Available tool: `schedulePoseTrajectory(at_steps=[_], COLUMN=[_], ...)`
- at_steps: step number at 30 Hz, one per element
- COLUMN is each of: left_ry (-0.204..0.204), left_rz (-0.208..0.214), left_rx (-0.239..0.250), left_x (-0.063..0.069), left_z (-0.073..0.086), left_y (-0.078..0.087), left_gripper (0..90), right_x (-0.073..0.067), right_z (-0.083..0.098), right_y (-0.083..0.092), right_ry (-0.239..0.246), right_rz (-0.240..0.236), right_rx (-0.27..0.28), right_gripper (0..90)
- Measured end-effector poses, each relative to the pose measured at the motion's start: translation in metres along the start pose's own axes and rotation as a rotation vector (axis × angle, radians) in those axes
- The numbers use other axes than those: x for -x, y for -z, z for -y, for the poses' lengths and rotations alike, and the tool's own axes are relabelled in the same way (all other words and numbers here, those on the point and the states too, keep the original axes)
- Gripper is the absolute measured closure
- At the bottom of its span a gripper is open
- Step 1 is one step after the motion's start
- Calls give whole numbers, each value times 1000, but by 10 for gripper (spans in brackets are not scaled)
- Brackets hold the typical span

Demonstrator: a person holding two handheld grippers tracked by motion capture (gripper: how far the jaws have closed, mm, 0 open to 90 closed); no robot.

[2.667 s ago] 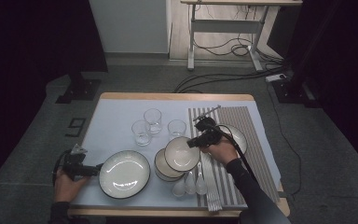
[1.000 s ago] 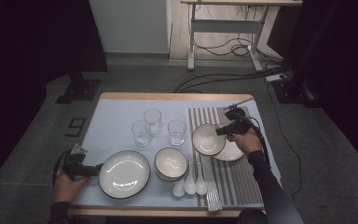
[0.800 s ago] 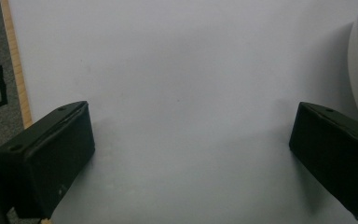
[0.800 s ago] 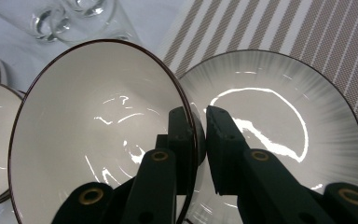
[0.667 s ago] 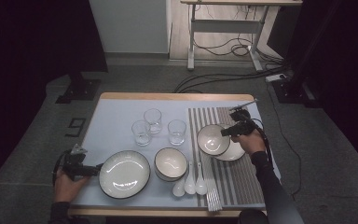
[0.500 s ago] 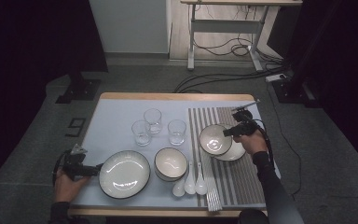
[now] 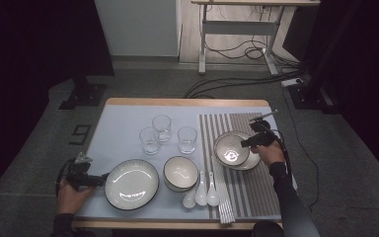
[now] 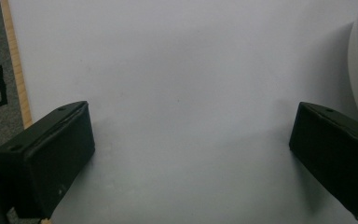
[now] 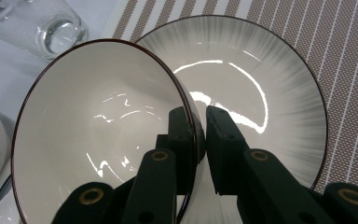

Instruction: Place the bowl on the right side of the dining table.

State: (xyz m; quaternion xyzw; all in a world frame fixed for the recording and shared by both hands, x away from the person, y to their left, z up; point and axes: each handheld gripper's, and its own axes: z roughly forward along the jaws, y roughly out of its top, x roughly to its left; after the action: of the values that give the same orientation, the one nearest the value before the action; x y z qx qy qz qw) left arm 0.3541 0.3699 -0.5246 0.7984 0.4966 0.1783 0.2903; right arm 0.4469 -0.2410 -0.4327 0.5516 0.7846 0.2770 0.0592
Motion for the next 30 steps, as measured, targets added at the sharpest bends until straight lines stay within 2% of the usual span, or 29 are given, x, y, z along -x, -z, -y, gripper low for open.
schedulePoseTrajectory(at_steps=[8,23,30], left_ry=[0,0,-1], left_rz=[0,0,0], left_rx=[0,0,0], left_x=[0,0,0], left_z=[0,0,0], left_y=[0,0,0], left_gripper=[0,0,0], right_x=[7,16,19], right_z=[4,7,6], right_y=[-6,-11,-12], right_ry=[-23,-34,-39], right_rz=[2,21,6], right_rx=[-12,-13,-8], right_gripper=[806,805,805])
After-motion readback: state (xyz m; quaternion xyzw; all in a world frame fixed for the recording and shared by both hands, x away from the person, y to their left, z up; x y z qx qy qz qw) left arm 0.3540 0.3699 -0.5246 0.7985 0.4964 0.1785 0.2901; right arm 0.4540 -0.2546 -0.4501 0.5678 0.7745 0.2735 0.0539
